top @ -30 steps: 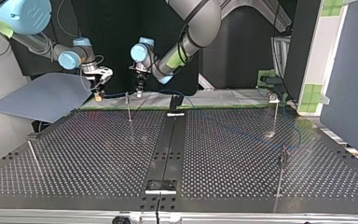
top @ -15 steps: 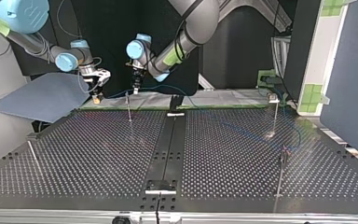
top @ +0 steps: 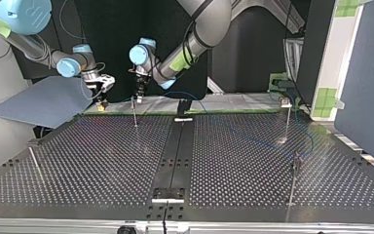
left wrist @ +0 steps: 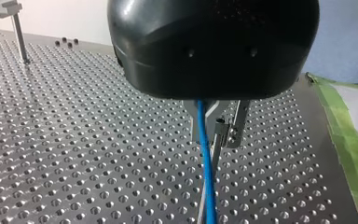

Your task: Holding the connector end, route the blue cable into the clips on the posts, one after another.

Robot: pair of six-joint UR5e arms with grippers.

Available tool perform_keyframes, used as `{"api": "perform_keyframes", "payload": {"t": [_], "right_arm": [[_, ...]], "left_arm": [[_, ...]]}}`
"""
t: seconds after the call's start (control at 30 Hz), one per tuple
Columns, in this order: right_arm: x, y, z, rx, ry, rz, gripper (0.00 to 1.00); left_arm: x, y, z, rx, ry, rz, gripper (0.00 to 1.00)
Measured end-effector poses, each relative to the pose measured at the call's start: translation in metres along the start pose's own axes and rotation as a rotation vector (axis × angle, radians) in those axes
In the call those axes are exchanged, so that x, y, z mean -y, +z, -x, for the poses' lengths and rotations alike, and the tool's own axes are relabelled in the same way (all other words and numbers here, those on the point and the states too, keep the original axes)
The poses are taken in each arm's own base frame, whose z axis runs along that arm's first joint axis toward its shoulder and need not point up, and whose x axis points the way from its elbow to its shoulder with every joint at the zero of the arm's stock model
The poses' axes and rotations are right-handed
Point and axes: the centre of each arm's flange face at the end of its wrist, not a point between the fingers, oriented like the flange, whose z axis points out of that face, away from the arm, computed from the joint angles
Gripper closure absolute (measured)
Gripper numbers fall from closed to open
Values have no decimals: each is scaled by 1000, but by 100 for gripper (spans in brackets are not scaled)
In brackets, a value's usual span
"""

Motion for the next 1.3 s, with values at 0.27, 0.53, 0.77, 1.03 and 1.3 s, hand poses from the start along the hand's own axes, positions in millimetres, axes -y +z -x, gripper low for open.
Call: {"api": "perform_keyframes", "payload": {"t": [0.27, 0.53, 0.77, 1.03, 1.3], "right_arm": [[2, 2, -2, -2, -1, -4, 100], [4, 6, -5, -11, -1, -11, 100], [10, 11, -8, -18, -6, -22, 100], [17, 13, -8, -20, 0, -33, 100], [18, 16, -11, -30, 33, -38, 100]], "left_arm": [[-4, 3, -2, -3, 1, -4, 98], [-21, 15, -9, -7, -6, -16, 98], [-42, 23, -30, -21, -29, -25, 98], [-46, 32, -28, -3, -49, -47, 98], [-38, 40, -18, 26, -68, -68, 98]]}}
